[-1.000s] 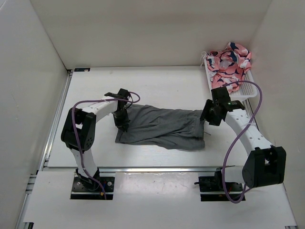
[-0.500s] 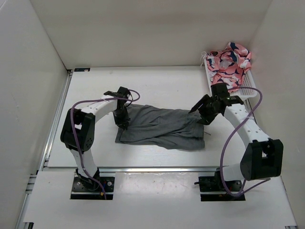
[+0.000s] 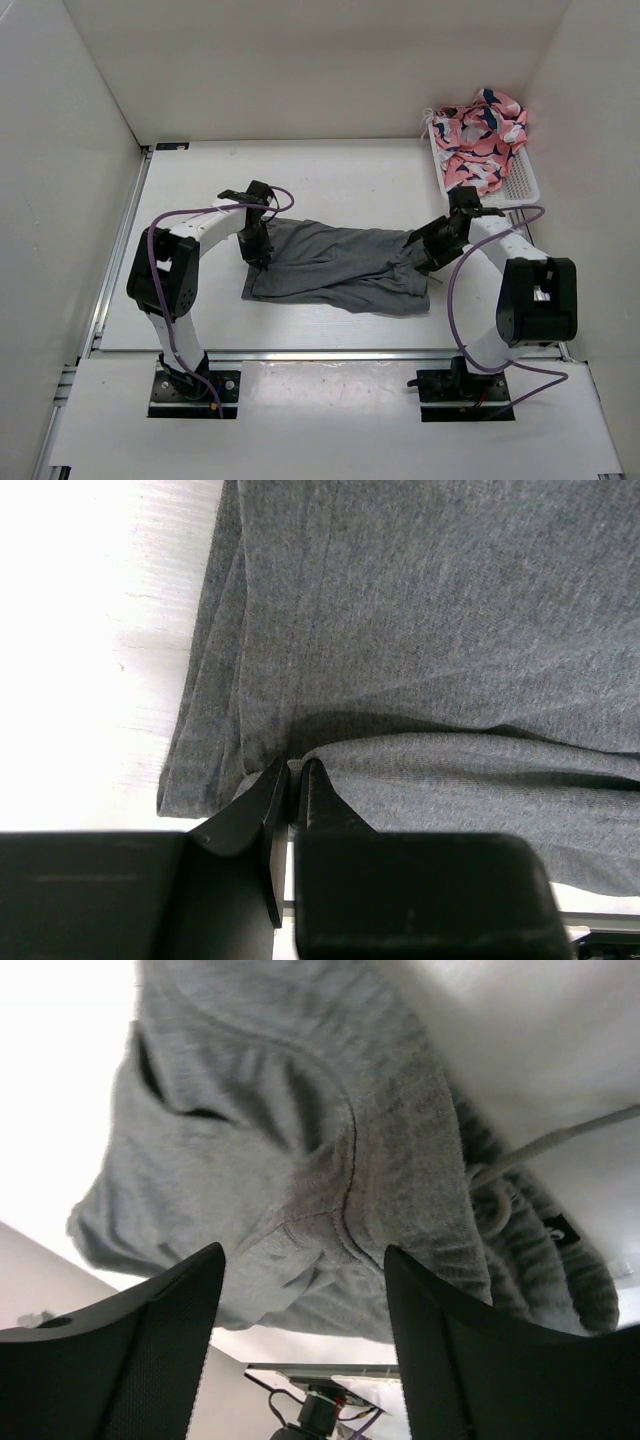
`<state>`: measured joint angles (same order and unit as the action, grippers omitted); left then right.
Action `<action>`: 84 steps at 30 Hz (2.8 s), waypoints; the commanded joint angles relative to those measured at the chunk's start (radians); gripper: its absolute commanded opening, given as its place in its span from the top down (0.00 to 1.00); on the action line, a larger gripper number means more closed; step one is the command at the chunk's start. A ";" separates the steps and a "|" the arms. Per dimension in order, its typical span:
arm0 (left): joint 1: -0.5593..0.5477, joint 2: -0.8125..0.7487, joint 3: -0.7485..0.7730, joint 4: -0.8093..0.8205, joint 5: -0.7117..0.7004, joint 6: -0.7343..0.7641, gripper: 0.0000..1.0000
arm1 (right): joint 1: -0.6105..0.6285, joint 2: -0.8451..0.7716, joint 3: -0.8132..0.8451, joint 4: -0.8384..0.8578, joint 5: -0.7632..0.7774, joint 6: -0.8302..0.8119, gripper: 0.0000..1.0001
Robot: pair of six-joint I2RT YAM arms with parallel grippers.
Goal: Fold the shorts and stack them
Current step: Fold the shorts
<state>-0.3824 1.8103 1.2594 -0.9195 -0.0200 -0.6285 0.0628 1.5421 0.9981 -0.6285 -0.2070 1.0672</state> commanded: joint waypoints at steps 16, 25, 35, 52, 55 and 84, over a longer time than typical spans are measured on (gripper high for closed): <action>0.002 -0.061 0.038 -0.010 -0.024 0.009 0.89 | 0.273 0.038 0.156 -0.097 0.483 -0.694 0.47; 0.020 -0.062 0.038 -0.019 -0.044 0.018 0.89 | 0.273 0.012 0.073 -0.051 0.394 -0.808 0.41; 0.020 -0.062 0.048 -0.028 -0.044 0.018 0.89 | 0.241 -0.004 0.024 0.013 0.103 -0.923 0.41; 0.020 -0.052 0.075 -0.038 -0.054 0.018 0.89 | 0.201 0.084 0.042 -0.017 -0.028 -0.997 0.48; 0.020 -0.052 0.086 -0.038 -0.054 0.018 0.89 | 0.201 0.093 0.051 -0.017 -0.017 -0.986 0.58; 0.203 0.254 0.934 -0.248 -0.023 0.128 0.89 | 0.210 0.008 0.390 0.053 0.514 -0.987 1.00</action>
<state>-0.2104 2.0296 2.1216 -1.1358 0.0013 -0.5404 0.2867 1.4940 1.3392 -0.6384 0.1589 0.1352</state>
